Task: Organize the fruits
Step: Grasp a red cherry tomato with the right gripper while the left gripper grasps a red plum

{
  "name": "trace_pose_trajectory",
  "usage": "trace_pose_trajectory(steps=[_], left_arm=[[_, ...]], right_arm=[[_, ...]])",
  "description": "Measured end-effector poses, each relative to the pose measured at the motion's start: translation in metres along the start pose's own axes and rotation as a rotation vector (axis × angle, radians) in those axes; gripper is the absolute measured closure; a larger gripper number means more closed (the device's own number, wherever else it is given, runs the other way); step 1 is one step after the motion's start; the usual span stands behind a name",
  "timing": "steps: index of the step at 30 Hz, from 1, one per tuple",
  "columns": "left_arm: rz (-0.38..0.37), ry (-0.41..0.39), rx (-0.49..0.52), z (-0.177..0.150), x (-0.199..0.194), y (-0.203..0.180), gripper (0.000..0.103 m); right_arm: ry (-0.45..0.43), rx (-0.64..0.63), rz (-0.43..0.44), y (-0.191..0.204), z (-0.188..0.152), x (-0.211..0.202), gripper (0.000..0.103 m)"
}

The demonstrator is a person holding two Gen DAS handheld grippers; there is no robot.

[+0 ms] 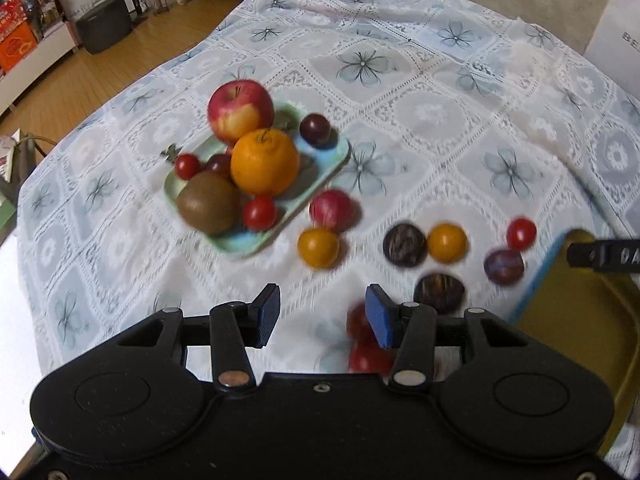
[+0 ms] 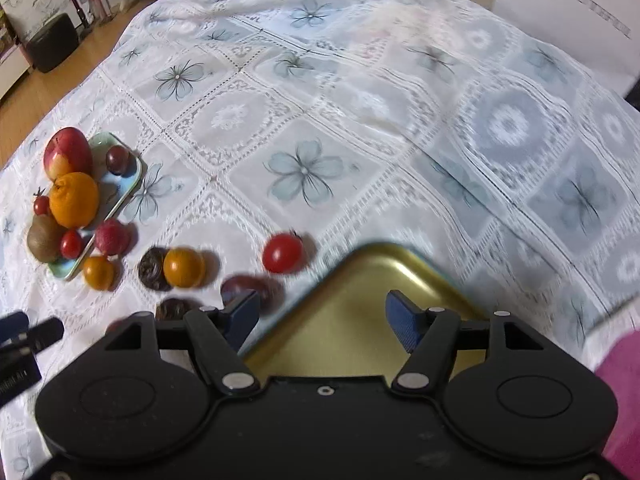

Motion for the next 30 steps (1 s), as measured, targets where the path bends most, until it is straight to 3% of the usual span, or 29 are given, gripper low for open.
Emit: trace_pose_trajectory(steps=[4,7,8,9,10,11,16,18,21,30], left_arm=[[0.024,0.001,0.021,0.026,0.019,0.001,0.047],[0.005,0.01,0.047,0.041,0.034,-0.002,0.047],[0.004,0.016,0.058,0.044,0.04,-0.003,0.047],[0.005,0.023,0.065,0.048,0.046,-0.004,0.048],[0.003,0.027,0.073,0.051,0.051,-0.005,0.048],[-0.003,0.031,0.081,0.054,0.057,-0.007,0.048],[-0.017,0.056,0.112,0.061,0.079,-0.016,0.048],[-0.008,0.071,0.132,0.061,0.087,-0.02,0.048],[0.018,0.085,0.143,0.059,0.097,-0.022,0.048],[0.087,0.085,0.15,0.059,0.115,-0.02,0.046]], right_arm=[[0.014,0.007,0.05,0.009,0.017,0.021,0.039],[0.032,0.019,0.082,0.011,0.023,0.036,0.052],[0.044,0.021,0.09,0.012,0.023,0.041,0.06],[0.066,0.021,0.094,0.013,0.023,0.047,0.078],[0.087,0.018,0.097,0.013,0.023,0.053,0.089],[0.114,0.011,0.107,0.014,0.023,0.059,0.093],[0.099,0.008,0.166,0.016,0.023,0.067,0.088],[0.08,-0.003,0.172,0.018,0.025,0.068,0.079],[0.093,-0.002,0.198,0.019,0.024,0.071,0.078],[0.063,0.024,0.169,0.011,0.029,0.066,0.07]])
Point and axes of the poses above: each gripper's, at about its wrist camera, not at the fingertips, and x roughly the way its jaws point, y to its left, z to its top, the point moved 4 cm from there along x, roughly the way its jaws point, and after that the axes turned 7 degrees about x, right-handed, at the moved point
